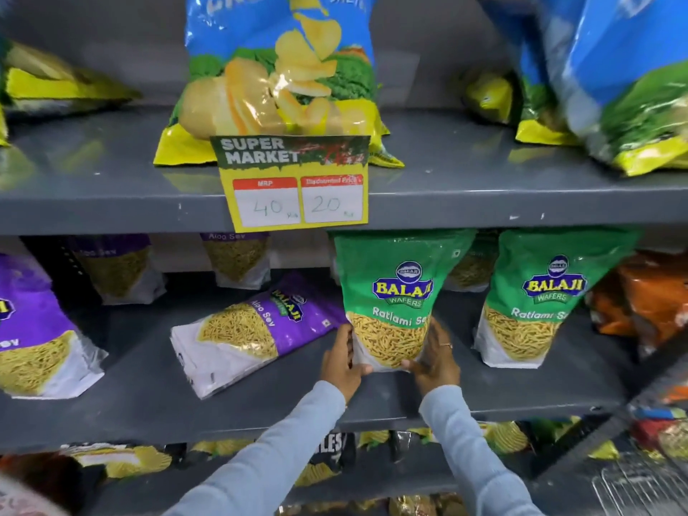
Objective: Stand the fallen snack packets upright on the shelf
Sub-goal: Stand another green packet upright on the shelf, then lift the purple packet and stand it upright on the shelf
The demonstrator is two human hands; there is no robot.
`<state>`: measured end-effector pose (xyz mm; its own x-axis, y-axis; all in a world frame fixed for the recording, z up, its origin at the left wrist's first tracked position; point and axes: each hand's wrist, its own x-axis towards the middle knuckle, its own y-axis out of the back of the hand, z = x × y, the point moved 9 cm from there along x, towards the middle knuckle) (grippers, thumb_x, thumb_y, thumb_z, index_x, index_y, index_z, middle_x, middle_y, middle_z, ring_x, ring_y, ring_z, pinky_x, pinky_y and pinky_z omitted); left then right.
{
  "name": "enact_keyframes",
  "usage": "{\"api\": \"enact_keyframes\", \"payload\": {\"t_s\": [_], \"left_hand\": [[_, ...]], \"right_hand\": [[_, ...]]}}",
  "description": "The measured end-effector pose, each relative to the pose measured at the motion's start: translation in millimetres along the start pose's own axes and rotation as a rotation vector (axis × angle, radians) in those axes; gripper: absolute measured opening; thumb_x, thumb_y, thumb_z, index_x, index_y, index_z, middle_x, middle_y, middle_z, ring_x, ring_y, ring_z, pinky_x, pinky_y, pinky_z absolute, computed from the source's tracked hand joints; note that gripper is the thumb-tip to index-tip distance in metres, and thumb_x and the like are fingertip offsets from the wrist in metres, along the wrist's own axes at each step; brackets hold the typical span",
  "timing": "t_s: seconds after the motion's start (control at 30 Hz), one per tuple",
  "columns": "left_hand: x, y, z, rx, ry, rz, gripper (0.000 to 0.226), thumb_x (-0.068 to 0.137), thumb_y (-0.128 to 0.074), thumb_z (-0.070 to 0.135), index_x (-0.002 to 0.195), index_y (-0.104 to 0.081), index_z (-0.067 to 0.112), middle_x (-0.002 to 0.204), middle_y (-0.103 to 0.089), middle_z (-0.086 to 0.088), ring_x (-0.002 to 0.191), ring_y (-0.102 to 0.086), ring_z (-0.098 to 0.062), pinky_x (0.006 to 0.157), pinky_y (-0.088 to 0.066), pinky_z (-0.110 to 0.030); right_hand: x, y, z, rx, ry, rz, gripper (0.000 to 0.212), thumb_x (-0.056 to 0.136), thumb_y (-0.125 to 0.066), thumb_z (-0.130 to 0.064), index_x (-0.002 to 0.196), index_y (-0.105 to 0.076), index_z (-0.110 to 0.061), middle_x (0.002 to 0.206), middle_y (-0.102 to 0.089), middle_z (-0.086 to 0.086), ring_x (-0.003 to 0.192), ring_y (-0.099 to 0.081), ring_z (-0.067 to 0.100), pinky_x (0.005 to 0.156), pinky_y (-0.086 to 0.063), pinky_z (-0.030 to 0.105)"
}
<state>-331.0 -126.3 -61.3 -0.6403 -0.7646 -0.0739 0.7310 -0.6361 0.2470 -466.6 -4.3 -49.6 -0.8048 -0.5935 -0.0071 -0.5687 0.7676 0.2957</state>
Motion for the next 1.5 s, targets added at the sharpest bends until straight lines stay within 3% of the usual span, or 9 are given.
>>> {"api": "enact_keyframes", "payload": {"t_s": [0.23, 0.33, 0.57, 0.7, 0.8, 0.93, 1.13, 1.27, 1.5], "left_hand": [[4, 0, 9, 0.173, -0.032, -0.055, 0.101, 0.057, -0.074, 0.007, 0.138, -0.021, 0.036, 0.139, -0.050, -0.006, 0.129, -0.047, -0.023, 0.110, -0.037, -0.048], [-5, 30, 15, 0.221, -0.018, 0.037, 0.111, 0.067, -0.076, -0.002, 0.148, -0.003, 0.024, 0.151, -0.034, -0.008, 0.140, -0.031, -0.023, 0.117, -0.026, -0.046], [-3, 128, 44, 0.823, -0.220, 0.197, 0.057, 0.089, -0.054, 0.028, 0.140, -0.034, 0.011, 0.141, -0.044, -0.020, 0.131, -0.038, -0.036, 0.111, -0.029, -0.041], [8, 180, 35, 1.174, -0.035, 0.320, 0.091, 0.078, -0.050, 0.062, 0.142, -0.021, 0.005, 0.141, -0.039, -0.026, 0.133, -0.033, -0.038, 0.114, -0.021, -0.050], [7, 207, 12, 1.189, 0.219, 0.265, 0.106, 0.072, -0.036, 0.079, 0.147, -0.010, 0.008, 0.150, -0.029, -0.025, 0.141, -0.024, -0.036, 0.117, -0.011, -0.051], [-5, 208, 5, 1.215, 0.294, 0.184, 0.093, 0.076, -0.018, 0.079, 0.140, -0.035, 0.013, 0.144, -0.046, -0.013, 0.132, -0.040, -0.032, 0.112, -0.025, -0.045], [-42, 222, -6, 0.762, 0.342, 0.194, 0.074, 0.071, -0.036, 0.081, 0.104, -0.063, 0.021, 0.123, -0.062, -0.015, 0.116, -0.054, -0.037, 0.101, -0.042, -0.045], [-63, 222, -40, 0.524, 0.553, 0.114, 0.094, 0.049, -0.055, 0.085, 0.113, -0.060, 0.017, 0.120, -0.065, -0.011, 0.105, -0.061, -0.033, 0.091, -0.050, -0.040], [-75, 205, -59, 0.130, 0.528, 0.075, 0.051, 0.058, -0.084, 0.044, 0.091, -0.066, 0.010, 0.087, -0.071, -0.008, 0.076, -0.069, -0.024, 0.068, -0.061, -0.039]], "right_hand": [[-5, 2, 4, 0.066, -0.076, 0.028, 0.097, 0.079, -0.058, 0.010, 0.146, 0.004, -0.025, 0.152, -0.026, 0.001, 0.136, -0.035, 0.020, 0.099, -0.029, 0.020], [-40, 7, 12, 0.204, -0.153, 0.126, 0.077, 0.082, -0.057, 0.007, 0.144, -0.017, -0.016, 0.134, -0.041, 0.007, 0.117, -0.047, 0.020, 0.082, -0.042, 0.012], [-87, -66, -8, -0.035, 0.021, -0.210, 0.025, 0.082, -0.064, -0.013, 0.106, -0.057, -0.015, 0.076, -0.063, -0.005, 0.077, -0.060, 0.011, 0.068, -0.044, 0.006], [-86, -136, -6, 0.009, -0.163, -0.423, 0.052, 0.078, -0.068, -0.033, 0.122, -0.049, -0.012, 0.069, -0.065, 0.001, 0.068, -0.061, 0.018, 0.067, -0.051, 0.032], [-97, -179, -7, -0.017, -0.362, -0.586, 0.069, 0.081, -0.059, -0.046, 0.135, -0.030, -0.015, 0.061, -0.061, 0.006, 0.055, -0.055, 0.017, 0.052, -0.047, 0.027], [-101, -202, -17, -0.049, -0.485, -0.657, 0.082, 0.082, -0.043, -0.062, 0.142, -0.013, -0.016, 0.064, -0.061, 0.013, 0.060, -0.060, 0.022, 0.057, -0.050, 0.034], [-95, -196, -13, -0.179, -0.529, -0.593, 0.091, 0.064, -0.040, -0.082, 0.120, -0.041, -0.011, 0.076, -0.064, 0.019, 0.063, -0.067, 0.031, 0.067, -0.059, 0.050], [-88, -180, -22, -0.331, -0.391, -0.501, 0.100, 0.049, -0.043, -0.089, 0.114, -0.043, -0.014, 0.103, -0.063, 0.019, 0.071, -0.070, 0.033, 0.056, -0.060, 0.048], [-100, -182, -16, -0.069, -0.417, -0.482, 0.073, 0.058, -0.071, -0.061, 0.108, -0.048, -0.014, 0.119, -0.049, 0.010, 0.099, -0.060, 0.041, 0.064, -0.059, 0.052]]}}
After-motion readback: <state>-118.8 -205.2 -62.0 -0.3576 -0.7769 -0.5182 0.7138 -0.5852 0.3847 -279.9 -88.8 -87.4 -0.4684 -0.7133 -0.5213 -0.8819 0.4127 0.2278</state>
